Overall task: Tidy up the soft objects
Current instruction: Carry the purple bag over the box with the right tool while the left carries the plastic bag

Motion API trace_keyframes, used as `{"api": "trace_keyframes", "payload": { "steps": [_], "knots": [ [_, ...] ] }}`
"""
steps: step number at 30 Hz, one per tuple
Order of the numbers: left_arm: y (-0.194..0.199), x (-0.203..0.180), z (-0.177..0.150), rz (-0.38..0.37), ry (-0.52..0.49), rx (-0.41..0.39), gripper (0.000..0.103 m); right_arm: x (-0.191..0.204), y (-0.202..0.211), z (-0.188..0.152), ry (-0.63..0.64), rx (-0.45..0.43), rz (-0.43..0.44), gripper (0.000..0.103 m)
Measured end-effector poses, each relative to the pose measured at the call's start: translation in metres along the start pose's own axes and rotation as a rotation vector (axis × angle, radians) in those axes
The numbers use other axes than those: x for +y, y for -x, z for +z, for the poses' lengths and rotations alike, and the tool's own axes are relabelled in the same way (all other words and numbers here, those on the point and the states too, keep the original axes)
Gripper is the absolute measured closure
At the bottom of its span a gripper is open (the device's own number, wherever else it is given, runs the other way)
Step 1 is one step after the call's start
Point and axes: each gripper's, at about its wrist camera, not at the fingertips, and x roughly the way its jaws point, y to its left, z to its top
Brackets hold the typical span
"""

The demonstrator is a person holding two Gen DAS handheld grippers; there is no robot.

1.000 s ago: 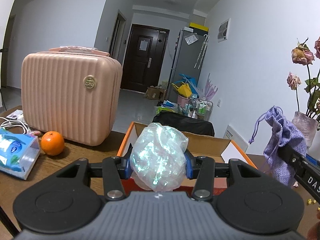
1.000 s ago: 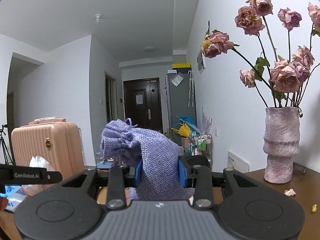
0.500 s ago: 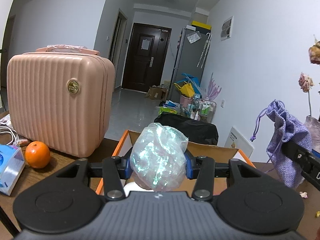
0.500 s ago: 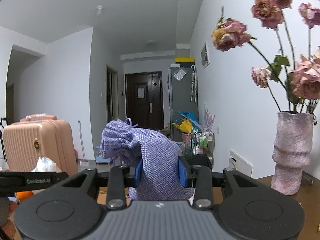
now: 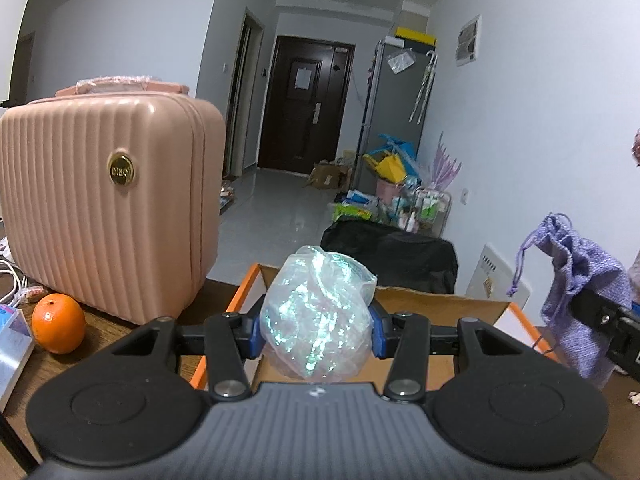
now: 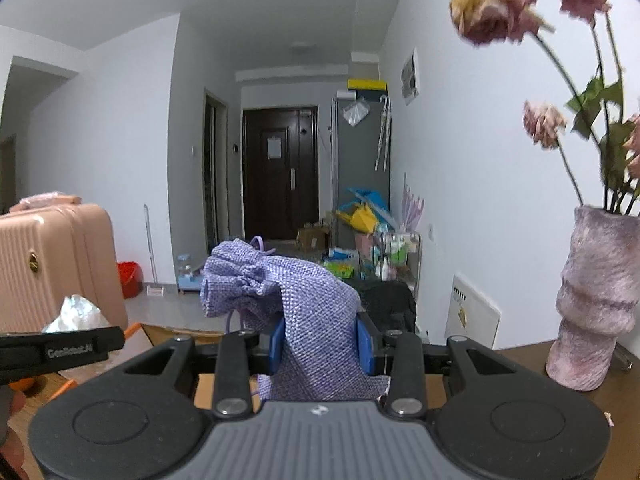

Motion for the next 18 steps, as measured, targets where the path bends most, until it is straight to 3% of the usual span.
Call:
{"api": "trace_keyframes", "payload": {
  "steps": [8, 18],
  "knots": [
    [-0.022, 0.001, -0.006, 0.038, -0.031, 0.051, 0.055, -0.001, -0.034, -0.014, -0.007, 0.136, 0.024, 0.068],
    [-0.040, -0.005, -0.016, 0.063, -0.082, 0.112, 0.055, 0.005, -0.050, -0.025, -0.004, 0.195, 0.044, 0.068]
  ]
}}
